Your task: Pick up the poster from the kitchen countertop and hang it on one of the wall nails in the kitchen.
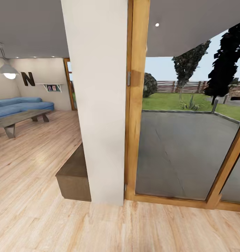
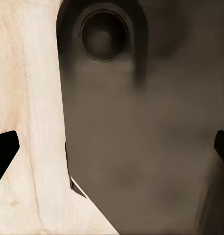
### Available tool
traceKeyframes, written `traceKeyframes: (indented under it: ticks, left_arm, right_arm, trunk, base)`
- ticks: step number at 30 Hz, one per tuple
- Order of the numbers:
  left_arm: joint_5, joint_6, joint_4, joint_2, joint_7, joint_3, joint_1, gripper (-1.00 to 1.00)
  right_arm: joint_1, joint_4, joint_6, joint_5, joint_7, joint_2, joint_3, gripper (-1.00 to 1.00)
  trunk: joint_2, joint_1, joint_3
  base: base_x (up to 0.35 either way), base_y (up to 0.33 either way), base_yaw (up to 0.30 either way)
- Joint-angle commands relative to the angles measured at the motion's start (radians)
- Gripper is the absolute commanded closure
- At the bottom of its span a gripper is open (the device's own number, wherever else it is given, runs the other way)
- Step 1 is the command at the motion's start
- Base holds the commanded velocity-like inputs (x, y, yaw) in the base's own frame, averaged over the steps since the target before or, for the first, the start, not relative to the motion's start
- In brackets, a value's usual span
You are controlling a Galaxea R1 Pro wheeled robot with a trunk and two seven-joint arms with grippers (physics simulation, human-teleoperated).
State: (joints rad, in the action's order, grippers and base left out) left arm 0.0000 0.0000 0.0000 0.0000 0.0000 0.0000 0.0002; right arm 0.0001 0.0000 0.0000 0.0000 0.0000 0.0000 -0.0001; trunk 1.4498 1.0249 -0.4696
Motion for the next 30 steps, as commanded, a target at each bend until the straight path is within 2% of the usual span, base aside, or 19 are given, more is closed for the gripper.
traceKeyframes:
  ticks: [1, 9, 22, 30]
  left_arm:
    - [0.001, -0.005, -0.006, -0.006, -0.006, 0.003, 0.006, -1.0]
    - [0.001, -0.007, -0.05, -0.051, -0.008, 0.0, 0.049, -1.0]
    - [0.001, -0.007, -0.062, -0.048, -0.008, 0.0, 0.044, -1.0]
    - [-0.006, -0.032, -0.107, -0.032, 0.003, 0.001, 0.044, -1.0]
  right_arm:
    - [-0.006, -0.006, 0.0, 0.0, -0.003, 0.006, -0.003, -1.0]
    - [-0.052, -0.027, -0.003, 0.004, 0.0, 0.005, 0.002, -1.0]
    - [-0.049, -0.023, -0.003, 0.005, 0.0, 0.004, 0.002, -1.0]
    - [-0.095, -0.069, -0.046, -0.016, -0.004, -0.013, -0.008, -1.0]
  trunk:
    - [0.0, 0.0, 0.0]
    - [0.0, 0.0, 0.0]
    - [0.0, 0.0, 0.0]
    - [0.0, 0.0, 0.0]
  base:
    - [0.0, 0.0, 0.0]
    - [0.0, 0.0, 0.0]
    - [0.0, 0.0, 0.0]
    - [0.0, 0.0, 0.0]
